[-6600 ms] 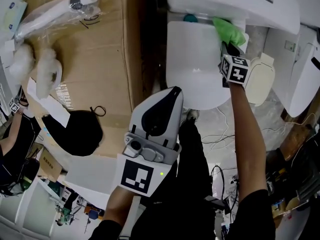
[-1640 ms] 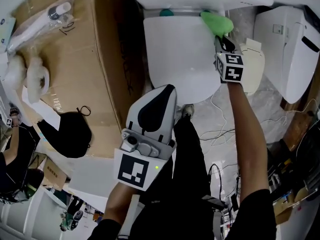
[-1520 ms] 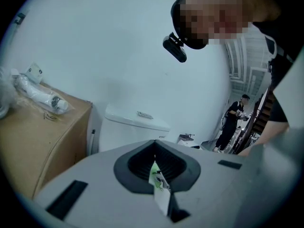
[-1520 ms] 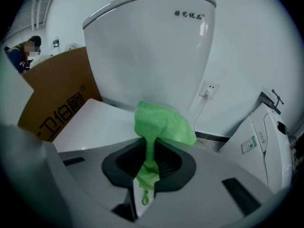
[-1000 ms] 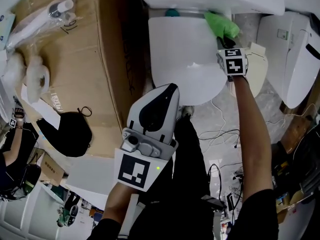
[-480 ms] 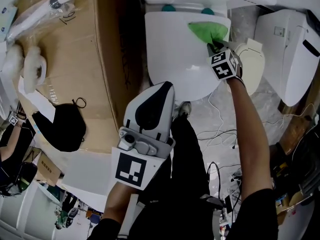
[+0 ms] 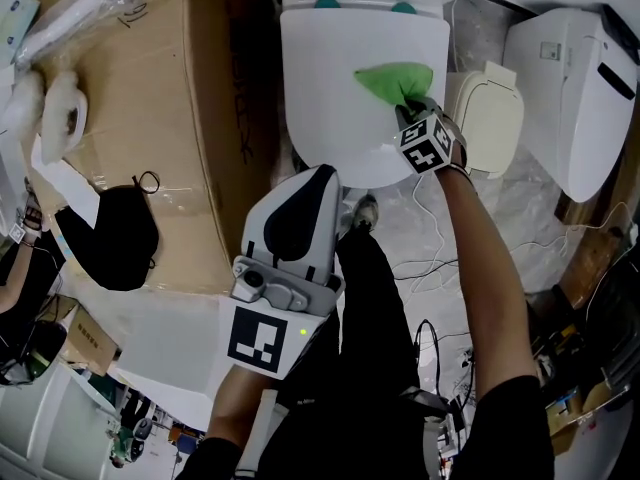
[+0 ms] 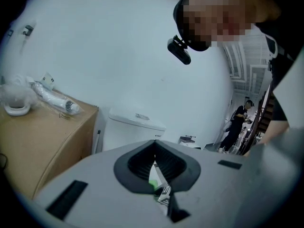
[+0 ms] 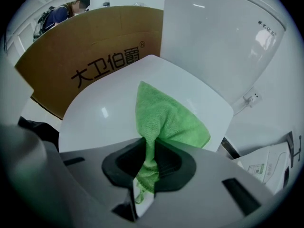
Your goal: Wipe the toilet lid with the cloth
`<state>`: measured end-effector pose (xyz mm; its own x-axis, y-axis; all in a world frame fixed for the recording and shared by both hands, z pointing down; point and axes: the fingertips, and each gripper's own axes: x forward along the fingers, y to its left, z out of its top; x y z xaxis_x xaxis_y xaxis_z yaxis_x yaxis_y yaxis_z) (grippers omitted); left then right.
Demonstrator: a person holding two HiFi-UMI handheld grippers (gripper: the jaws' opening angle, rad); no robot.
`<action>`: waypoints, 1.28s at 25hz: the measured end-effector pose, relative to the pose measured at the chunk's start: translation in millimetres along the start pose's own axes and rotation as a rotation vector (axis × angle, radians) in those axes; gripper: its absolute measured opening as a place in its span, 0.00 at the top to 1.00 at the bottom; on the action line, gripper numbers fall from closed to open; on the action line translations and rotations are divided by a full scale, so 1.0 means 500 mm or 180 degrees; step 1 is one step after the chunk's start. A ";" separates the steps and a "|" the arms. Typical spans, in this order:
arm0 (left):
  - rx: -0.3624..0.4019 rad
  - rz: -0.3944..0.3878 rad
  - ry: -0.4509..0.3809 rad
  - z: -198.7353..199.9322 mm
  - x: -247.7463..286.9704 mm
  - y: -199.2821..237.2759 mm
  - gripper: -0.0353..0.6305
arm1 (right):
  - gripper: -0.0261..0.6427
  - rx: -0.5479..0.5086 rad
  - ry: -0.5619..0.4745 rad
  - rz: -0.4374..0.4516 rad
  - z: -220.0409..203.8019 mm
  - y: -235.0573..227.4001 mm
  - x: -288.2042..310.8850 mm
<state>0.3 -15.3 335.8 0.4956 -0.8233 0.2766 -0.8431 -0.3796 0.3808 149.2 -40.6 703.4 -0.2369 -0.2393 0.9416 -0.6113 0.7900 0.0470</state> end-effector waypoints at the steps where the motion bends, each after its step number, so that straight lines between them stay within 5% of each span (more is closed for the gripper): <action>1: 0.0004 -0.0001 -0.0003 -0.004 -0.007 -0.007 0.95 | 0.87 -0.0010 0.0005 0.0013 -0.007 0.011 -0.002; 28: 0.0205 0.0175 -0.0333 -0.048 -0.177 -0.168 0.95 | 0.87 -0.0213 0.0256 0.0298 -0.238 0.334 -0.072; 32: 0.0172 0.0176 -0.0337 -0.058 -0.200 -0.203 0.95 | 0.87 0.0142 -0.0181 0.0415 -0.240 0.349 -0.126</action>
<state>42.6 117.8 295.0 0.4257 -0.8824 0.2001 -0.8800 -0.3523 0.3186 148.0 180.1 692.4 -0.3581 -0.1689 0.9183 -0.6052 0.7909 -0.0905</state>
